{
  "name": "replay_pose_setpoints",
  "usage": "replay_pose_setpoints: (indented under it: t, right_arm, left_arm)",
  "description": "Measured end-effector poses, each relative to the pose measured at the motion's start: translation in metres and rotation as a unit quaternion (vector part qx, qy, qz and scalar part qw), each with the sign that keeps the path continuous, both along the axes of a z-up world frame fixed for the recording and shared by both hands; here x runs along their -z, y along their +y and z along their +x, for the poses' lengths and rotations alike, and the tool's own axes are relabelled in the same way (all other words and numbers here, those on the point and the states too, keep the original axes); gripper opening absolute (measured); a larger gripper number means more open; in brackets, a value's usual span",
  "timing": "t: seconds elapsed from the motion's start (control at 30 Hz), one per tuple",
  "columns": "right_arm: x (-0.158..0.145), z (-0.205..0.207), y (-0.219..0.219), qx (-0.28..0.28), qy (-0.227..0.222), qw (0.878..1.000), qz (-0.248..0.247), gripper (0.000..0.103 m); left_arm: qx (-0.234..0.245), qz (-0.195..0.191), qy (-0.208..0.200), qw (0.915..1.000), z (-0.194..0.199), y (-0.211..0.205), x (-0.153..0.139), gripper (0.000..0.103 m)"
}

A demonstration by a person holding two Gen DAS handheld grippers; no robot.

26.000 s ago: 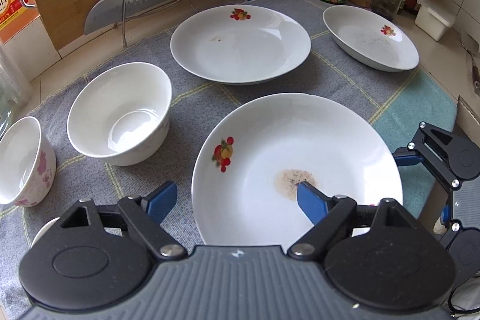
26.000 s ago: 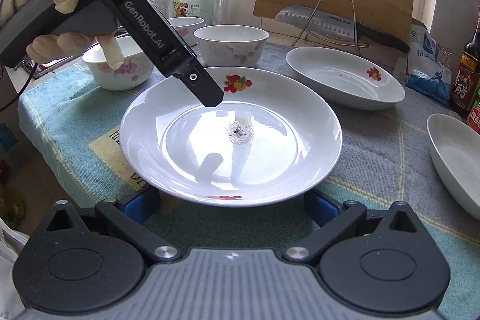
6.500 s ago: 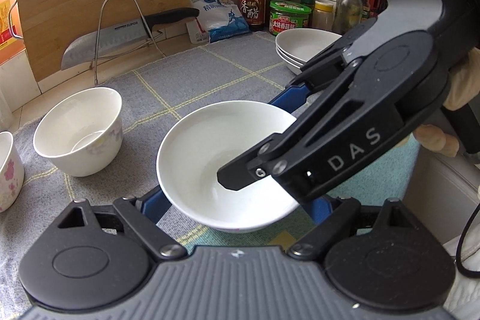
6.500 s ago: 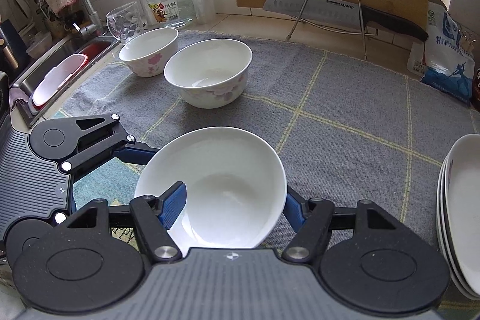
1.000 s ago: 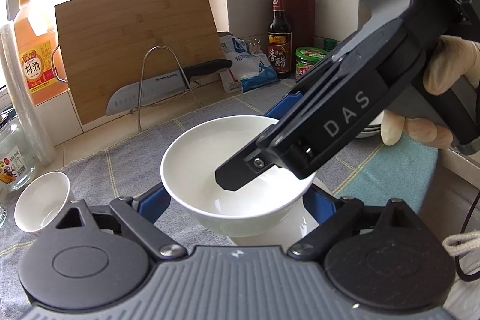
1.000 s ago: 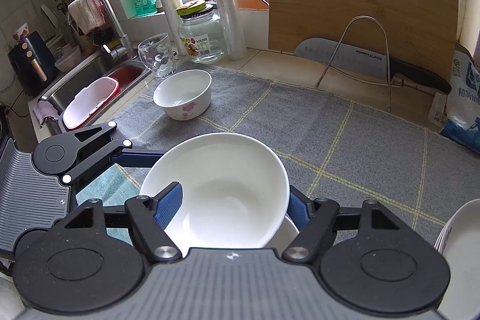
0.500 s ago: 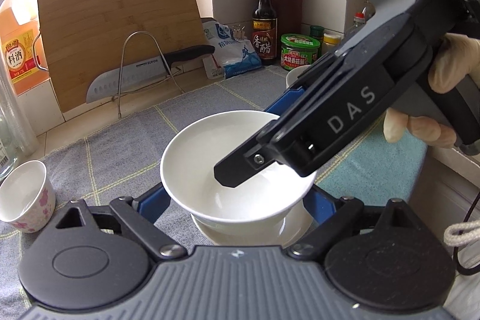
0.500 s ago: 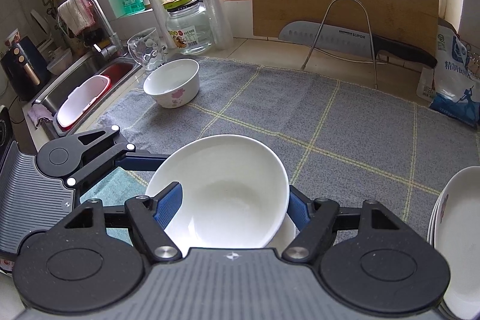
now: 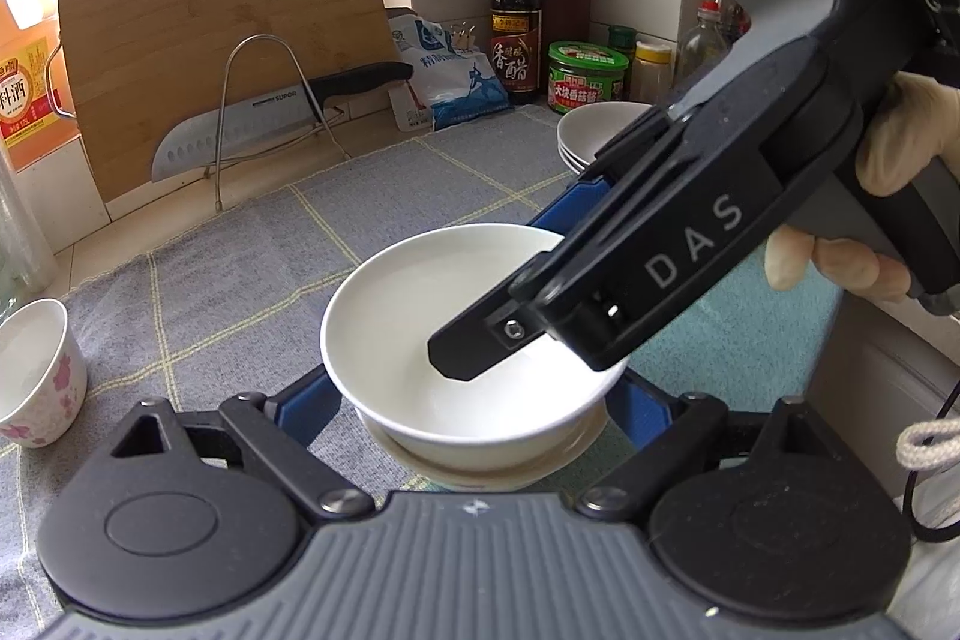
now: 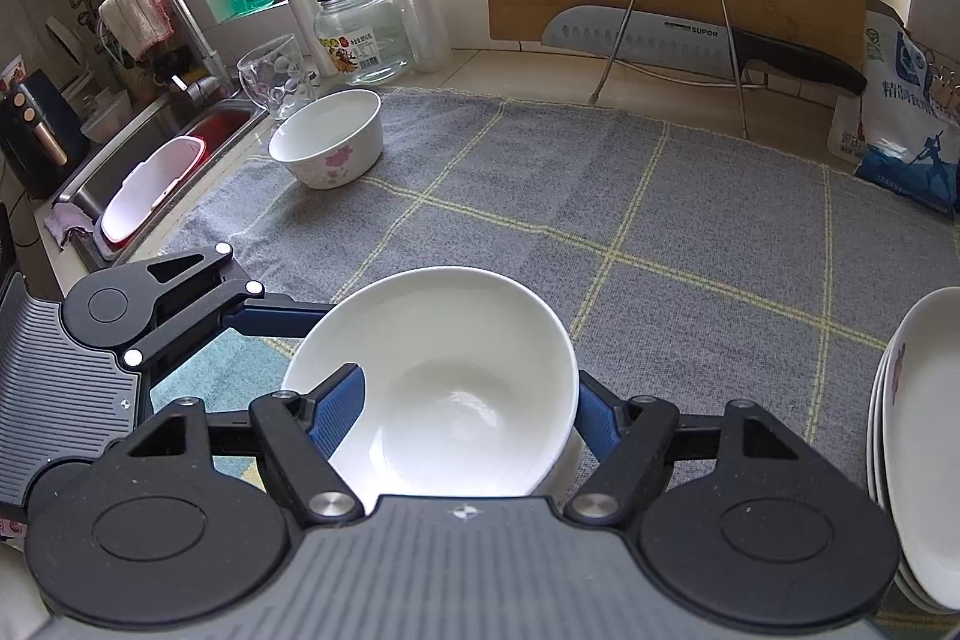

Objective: Organize plates and bowls
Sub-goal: 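Lower the white bowl into the pink-flower bowl and open the right tool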

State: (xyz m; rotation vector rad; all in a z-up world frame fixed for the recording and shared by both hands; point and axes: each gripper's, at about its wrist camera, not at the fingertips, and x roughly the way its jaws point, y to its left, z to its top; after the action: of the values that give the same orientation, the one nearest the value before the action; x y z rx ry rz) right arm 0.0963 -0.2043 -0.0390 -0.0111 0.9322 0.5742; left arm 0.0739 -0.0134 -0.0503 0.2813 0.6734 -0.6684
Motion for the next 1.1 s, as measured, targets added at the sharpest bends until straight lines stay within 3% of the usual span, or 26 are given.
replay_pose_setpoints:
  t: [0.53,0.8,1.1]
  right_arm:
    - [0.003,-0.001,-0.001,0.001,-0.002,1.000,-0.004,0.079]
    - [0.004,-0.004,0.003,0.000,-0.011,1.000,-0.006,0.097]
    - [-0.006,-0.006,0.002,0.001,-0.028,1.000,-0.012,0.101]
  left_arm:
    - [0.002,-0.004,0.007,1.0000,0.003,-0.001,0.005,0.094]
    - [0.004,-0.005,0.010,0.9999,0.002,0.001,0.006,0.097]
    - [0.005,-0.005,0.005,1.0000,-0.006,0.013,-0.003,0.097]
